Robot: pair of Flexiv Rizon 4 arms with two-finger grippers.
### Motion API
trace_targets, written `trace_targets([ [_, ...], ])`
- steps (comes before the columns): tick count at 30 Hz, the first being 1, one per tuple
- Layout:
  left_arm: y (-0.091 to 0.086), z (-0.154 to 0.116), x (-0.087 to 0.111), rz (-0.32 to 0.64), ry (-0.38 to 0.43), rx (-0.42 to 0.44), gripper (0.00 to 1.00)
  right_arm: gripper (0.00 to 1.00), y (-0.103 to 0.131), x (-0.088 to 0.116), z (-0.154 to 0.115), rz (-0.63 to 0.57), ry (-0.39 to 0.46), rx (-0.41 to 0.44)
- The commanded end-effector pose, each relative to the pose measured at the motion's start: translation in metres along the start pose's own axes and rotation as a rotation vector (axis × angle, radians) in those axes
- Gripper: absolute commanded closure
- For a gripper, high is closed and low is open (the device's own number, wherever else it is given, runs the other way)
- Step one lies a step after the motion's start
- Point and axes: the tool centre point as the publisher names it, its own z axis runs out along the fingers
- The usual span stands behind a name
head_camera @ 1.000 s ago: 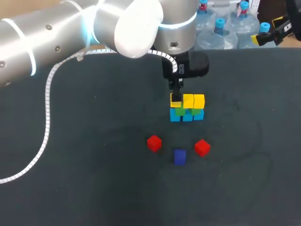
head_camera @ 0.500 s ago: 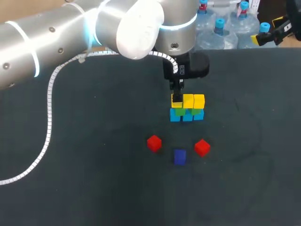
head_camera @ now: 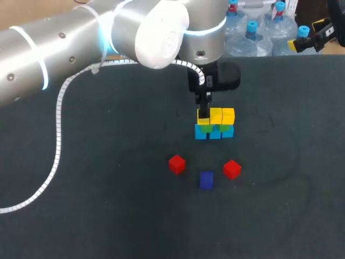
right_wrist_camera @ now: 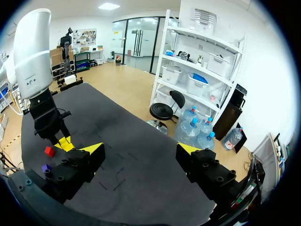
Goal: Place the blue cubes, place green cubes on the blue cubes, place the yellow cubes on the green cubes, then place the red cubes on the yellow cubes, and place purple cube on the red cubes.
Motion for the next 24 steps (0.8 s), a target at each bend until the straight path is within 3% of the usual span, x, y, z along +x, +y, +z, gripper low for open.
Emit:
trace_targets([
  [1,0.0045,0.0013,-0.0008,0.001,0.003,0.010,1.00,0.00,0.0036,0.0002,-0.0007,0.001,0.002,0.043],
  [24,0.0084,0.0054,-0.0036,-0.002,0.000,0.015,1.00,0.00,0.0036,0.0002,-0.0007,0.001,0.002,0.043],
])
